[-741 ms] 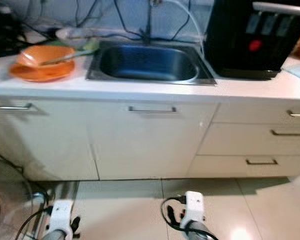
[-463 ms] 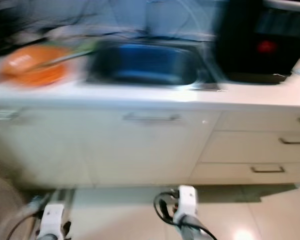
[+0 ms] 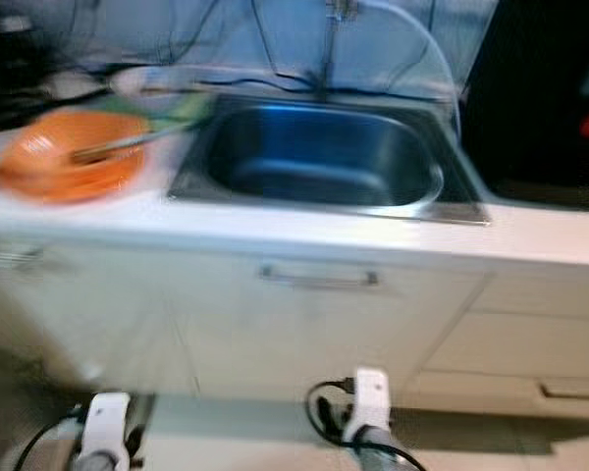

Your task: Kitchen organization

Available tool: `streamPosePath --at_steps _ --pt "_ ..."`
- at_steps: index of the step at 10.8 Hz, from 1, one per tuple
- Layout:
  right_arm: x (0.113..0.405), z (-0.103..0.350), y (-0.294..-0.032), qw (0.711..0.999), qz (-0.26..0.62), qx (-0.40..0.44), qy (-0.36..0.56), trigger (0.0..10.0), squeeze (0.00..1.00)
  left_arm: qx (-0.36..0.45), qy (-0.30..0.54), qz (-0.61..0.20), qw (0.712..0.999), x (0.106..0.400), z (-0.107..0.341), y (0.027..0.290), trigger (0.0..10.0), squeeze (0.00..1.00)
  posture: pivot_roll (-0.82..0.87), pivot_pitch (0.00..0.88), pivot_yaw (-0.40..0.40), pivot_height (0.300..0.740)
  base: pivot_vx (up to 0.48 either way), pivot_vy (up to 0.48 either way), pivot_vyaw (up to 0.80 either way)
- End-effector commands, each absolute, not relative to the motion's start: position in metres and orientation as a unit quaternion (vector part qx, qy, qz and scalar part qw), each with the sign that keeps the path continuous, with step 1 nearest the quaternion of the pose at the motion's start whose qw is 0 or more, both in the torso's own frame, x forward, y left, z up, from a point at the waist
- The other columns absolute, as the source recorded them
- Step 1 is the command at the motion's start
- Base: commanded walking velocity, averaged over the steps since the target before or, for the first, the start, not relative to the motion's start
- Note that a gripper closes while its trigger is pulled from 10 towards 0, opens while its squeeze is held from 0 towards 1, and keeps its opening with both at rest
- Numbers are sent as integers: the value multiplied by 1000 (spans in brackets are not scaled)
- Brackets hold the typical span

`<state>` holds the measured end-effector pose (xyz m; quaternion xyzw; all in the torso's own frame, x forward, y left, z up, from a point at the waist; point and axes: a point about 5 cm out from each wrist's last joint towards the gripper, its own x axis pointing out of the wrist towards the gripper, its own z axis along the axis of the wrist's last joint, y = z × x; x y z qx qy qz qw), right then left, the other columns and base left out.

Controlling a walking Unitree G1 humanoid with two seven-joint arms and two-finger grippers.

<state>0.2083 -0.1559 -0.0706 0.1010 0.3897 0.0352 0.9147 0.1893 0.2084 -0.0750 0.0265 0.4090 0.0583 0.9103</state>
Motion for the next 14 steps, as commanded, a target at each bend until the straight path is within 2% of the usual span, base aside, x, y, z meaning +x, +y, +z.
streamPosePath --at_steps 1,4,6,7,9,10,11,12,14 --pt "205 -72 -163 914 25 101 393 10000 0 25 414 49 909 186 -78 200 10000 0 177 17 -36 725 0 0 0" --pt "204 -72 -166 914 23 93 393 10000 0 27 402 44 914 188 -76 199 10000 0 179 18 -37 725 0 0 0" --pt "206 -70 -178 921 10 77 382 10000 0 43 374 30 926 195 -71 197 10000 0 179 21 -36 725 0 0 0" --pt "208 -65 -195 931 -3 28 365 10000 0 56 343 32 937 201 -65 200 10000 0 182 24 -36 725 0 0 0" --pt "208 -56 -229 941 -54 1 335 10000 0 61 307 49 948 202 -58 210 10000 0 174 29 -33 725 0 0 0" --pt "212 -45 -249 951 -71 -55 297 10000 0 64 268 49 960 204 -51 214 10000 0 175 36 -32 725 0 0 0" --pt "215 -37 -258 955 -88 -82 270 10000 0 73 244 37 966 206 -45 214 10000 0 174 40 -30 725 0 0 0" --pt "224 -21 -271 970 -117 -42 210 10000 0 91 190 25 977 212 -31 214 10000 0 167 47 -25 725 0 0 0" --pt "229 -2 -263 987 -111 -29 116 10000 0 114 105 23 988 224 -2 215 10000 0 159 54 -21 725 0 0 0"
